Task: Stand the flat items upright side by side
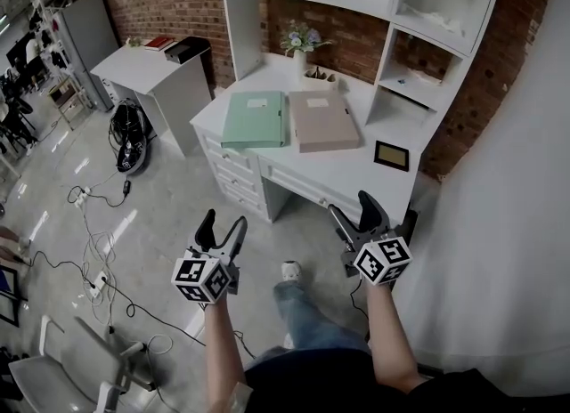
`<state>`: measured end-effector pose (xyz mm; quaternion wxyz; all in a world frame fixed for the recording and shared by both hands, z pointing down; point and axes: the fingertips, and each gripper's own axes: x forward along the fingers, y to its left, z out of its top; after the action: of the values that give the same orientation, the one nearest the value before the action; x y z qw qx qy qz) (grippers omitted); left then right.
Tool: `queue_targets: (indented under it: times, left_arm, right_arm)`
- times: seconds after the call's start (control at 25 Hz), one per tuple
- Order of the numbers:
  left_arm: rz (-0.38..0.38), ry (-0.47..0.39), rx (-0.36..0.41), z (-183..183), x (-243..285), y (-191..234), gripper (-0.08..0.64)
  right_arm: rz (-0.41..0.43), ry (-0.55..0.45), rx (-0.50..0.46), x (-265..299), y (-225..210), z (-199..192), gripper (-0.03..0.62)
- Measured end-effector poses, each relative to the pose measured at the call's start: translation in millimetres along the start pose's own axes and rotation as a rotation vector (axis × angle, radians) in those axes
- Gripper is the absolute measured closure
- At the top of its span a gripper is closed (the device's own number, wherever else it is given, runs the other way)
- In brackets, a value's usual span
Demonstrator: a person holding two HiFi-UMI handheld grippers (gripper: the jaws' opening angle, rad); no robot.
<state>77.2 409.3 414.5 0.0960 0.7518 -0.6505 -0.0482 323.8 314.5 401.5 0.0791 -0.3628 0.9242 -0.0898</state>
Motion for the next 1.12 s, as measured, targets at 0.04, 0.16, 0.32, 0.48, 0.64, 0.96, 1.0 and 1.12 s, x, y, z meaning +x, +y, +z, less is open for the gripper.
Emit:
queue_targets:
  times: [0.04, 0.16, 0.32, 0.48, 0.64, 0.96, 1.0, 1.12]
  left_arm:
    - [0.004, -0.004, 0.001, 2.3, 2.5, 3.9, 0.247]
    - [0.016, -0.015, 0.005, 9.2, 12.1, 17.7, 0.247]
    - [0.028, -0.022, 0.004, 12.7, 27.6, 40.8, 0.247]
    - [0.035, -0.008, -0.004, 11.2, 54.3, 70.1, 0.247]
    - [0.040, 0.016, 0.016, 8.2, 89.4, 107.5, 0.247]
    - [0.072, 0.055, 0.006, 24.9, 176.4, 197.6, 0.247]
    - [0.077, 0.058, 0.001, 27.4, 187.9, 208.5, 0.247]
    - [0.087, 0.067, -0.014, 33.9, 224.2, 240.6, 0.247]
  right_arm:
    - [0.000, -0.001, 0.001, 4.8, -1.2, 0.0, 0.233]
    - [0.008, -0.007, 0.001, 22.7, -4.3, 0.5, 0.233]
    - [0.017, -0.007, 0.002, 51.9, -9.1, -3.6, 0.233]
    - [0.022, 0.003, -0.010, 93.1, -18.4, -10.7, 0.233]
    - [0.020, 0.010, -0.010, 150.9, -34.0, -19.5, 0.233]
    - [0.032, 0.073, 0.004, 288.7, -58.8, -33.7, 0.233]
    - [0.032, 0.083, 0.008, 304.8, -62.6, -35.2, 0.233]
    - [0.030, 0.105, 0.014, 352.0, -75.9, -40.2, 0.233]
